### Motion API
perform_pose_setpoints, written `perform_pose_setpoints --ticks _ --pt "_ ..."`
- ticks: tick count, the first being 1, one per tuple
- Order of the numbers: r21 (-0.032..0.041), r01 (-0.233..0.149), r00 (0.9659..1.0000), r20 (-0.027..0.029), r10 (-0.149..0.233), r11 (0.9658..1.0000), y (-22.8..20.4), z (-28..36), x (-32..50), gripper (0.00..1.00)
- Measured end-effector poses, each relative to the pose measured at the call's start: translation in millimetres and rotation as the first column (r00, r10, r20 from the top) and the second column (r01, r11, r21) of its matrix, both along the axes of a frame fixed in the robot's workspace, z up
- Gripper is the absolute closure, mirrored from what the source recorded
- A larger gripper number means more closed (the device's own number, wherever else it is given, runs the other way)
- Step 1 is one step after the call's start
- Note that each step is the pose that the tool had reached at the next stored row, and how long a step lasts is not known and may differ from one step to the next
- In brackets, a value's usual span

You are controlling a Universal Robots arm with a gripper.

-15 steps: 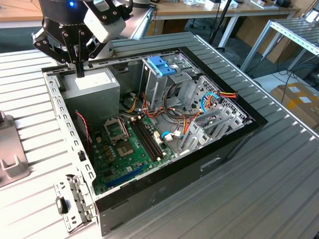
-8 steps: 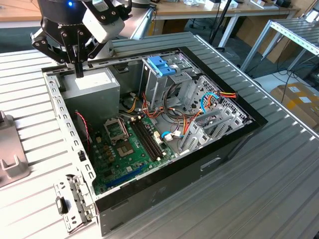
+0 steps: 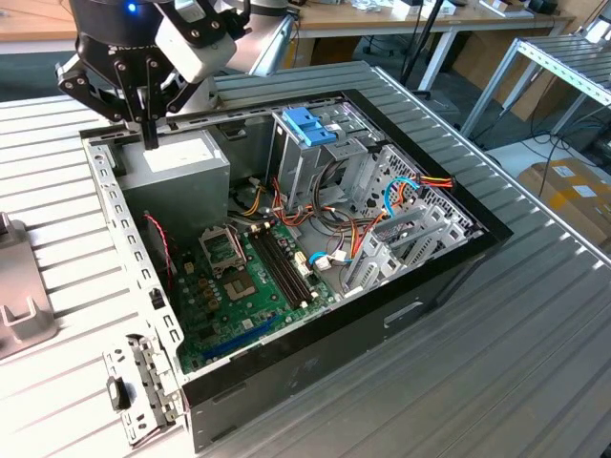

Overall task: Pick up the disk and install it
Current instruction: 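Reach for the disk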

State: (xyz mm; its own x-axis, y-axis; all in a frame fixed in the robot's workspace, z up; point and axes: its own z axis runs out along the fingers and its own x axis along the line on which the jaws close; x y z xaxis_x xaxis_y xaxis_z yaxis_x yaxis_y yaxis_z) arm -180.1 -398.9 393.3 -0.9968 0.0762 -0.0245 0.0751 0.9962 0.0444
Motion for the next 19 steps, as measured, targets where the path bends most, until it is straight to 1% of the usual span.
perform_pose_setpoints --ticks 19 --pt "0.0000 0.000 1.0000 0.0000 0.000 1.0000 0.0 0.0 -6.2 0.89"
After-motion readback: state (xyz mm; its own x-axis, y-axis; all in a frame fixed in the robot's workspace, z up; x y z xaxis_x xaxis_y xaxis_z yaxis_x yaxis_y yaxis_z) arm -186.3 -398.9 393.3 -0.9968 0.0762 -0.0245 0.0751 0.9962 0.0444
